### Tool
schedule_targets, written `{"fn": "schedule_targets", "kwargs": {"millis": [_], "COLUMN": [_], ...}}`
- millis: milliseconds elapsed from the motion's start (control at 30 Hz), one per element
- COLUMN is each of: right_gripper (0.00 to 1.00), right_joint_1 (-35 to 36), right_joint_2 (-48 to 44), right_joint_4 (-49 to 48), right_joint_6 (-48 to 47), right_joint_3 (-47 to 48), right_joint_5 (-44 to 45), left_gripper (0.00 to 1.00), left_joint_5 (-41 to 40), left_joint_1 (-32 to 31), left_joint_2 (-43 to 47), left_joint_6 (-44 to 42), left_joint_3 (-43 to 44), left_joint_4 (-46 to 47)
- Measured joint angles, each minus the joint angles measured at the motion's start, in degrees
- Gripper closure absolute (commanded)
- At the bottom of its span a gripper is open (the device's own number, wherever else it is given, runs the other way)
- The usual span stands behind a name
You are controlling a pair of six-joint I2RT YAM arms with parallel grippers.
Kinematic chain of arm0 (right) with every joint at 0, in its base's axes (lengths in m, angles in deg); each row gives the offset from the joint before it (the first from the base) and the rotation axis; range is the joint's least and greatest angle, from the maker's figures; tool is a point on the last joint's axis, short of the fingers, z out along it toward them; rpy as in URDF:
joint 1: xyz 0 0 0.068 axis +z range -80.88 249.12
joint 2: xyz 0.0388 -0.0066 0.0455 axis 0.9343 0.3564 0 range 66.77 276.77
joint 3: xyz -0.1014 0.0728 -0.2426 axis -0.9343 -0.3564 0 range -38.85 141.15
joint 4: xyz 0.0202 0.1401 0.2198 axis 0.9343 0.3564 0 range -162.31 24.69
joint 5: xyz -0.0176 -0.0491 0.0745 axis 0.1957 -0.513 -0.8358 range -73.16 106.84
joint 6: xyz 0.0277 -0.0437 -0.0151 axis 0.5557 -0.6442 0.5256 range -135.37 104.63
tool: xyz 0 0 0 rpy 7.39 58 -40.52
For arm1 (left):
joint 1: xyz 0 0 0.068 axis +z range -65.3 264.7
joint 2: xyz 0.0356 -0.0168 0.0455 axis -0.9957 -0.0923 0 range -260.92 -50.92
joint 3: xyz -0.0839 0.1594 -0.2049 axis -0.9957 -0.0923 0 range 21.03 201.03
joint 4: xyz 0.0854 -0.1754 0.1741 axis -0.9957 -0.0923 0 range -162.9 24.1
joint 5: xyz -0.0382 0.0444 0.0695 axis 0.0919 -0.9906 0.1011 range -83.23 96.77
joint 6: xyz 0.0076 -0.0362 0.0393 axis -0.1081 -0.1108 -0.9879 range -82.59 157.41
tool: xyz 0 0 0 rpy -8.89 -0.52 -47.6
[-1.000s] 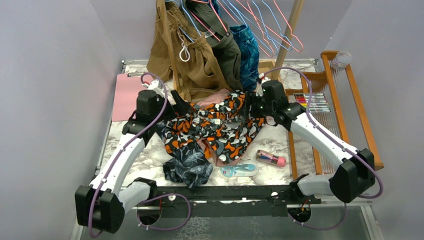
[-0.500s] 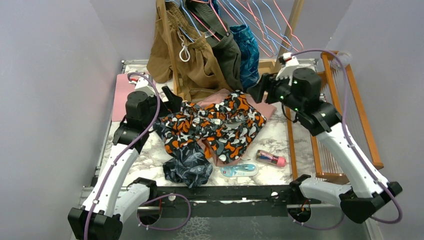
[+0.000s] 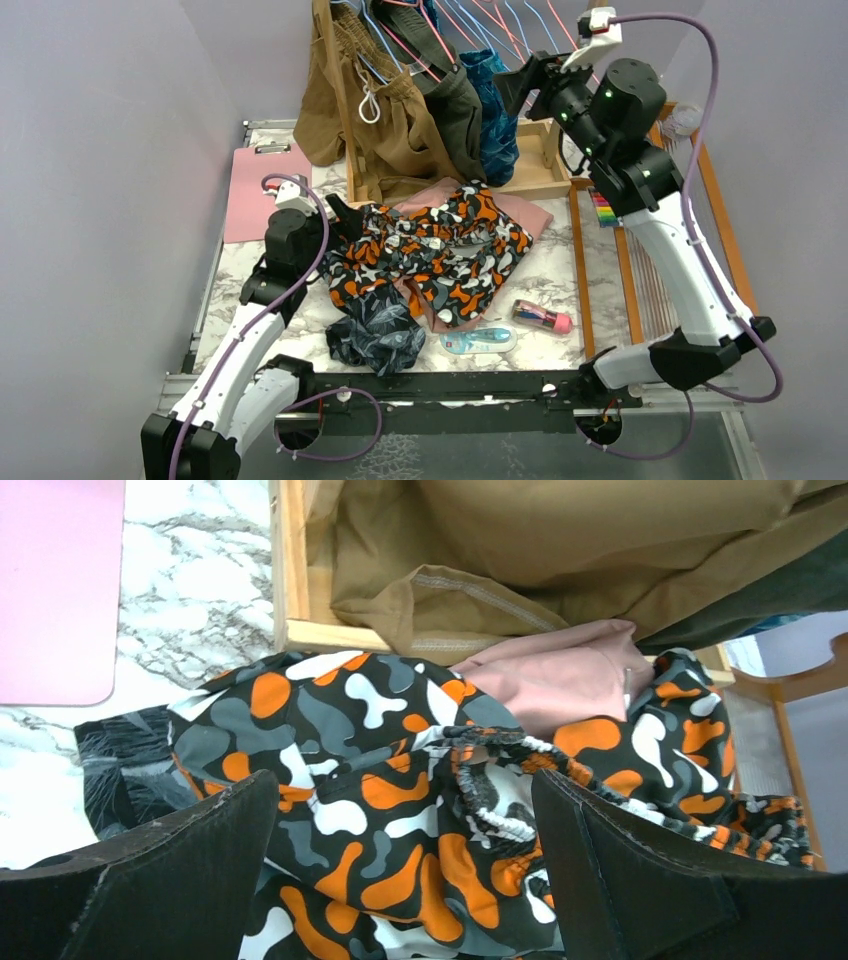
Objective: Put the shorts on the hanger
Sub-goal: Pick up the hanger from the clothesline.
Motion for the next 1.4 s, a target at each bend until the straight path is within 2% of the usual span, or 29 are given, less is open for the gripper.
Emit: {"fn": "schedule_targets", "kwargs": {"millis": [200,400,600,767,933,1067,1400], "right_gripper": [0.30,0.31,0.32,0.34,0.36,0.37,0.39], "right_joint_1": [0.0,0.0,-0.8,-6.9,-14.8,-15.1,-15.0], "right_joint_2": [3.1,-1.0,-1.1,-1.3,-4.8,-7.6,-8.0], "right_joint_4": [0.6,-2.9,-3.0,-4.0,-8.3,-10.6,-16.2], "right_joint_6": [-1.2,-1.0,1.8,9.4,17.0,18.0,16.2], "right_joint_3": [0.0,-9.0,-9.2,-10.4,-20.6,-25.9,-27.8], "right_joint_5": [2.1,4.2,4.8,1.7,-3.1,-5.3,-7.4], "left_gripper": [0.01,0.01,0.01,0.01,0.01,0.01,0.01], "left_joint_5": [-0.3,-0.3,-0.8,-1.2,-1.3,-1.2,-1.2], "left_joint_1": [-1.9,-2.3,-2.3,-2.9,-2.9,-3.0,-3.0], "left_joint_2": [2.0,3.1,3.1,3.1,3.1,3.1,3.1], "left_joint_6": [-1.2,-2.9,-3.5,-4.1,-4.5,-4.7,-5.1], "left_joint_3": [0.0,0.0,0.1,0.1,0.1,0.1,0.1], "left_joint_4": [1.0,1.0,0.8,-0.1,-0.3,-0.3,-0.3]}}
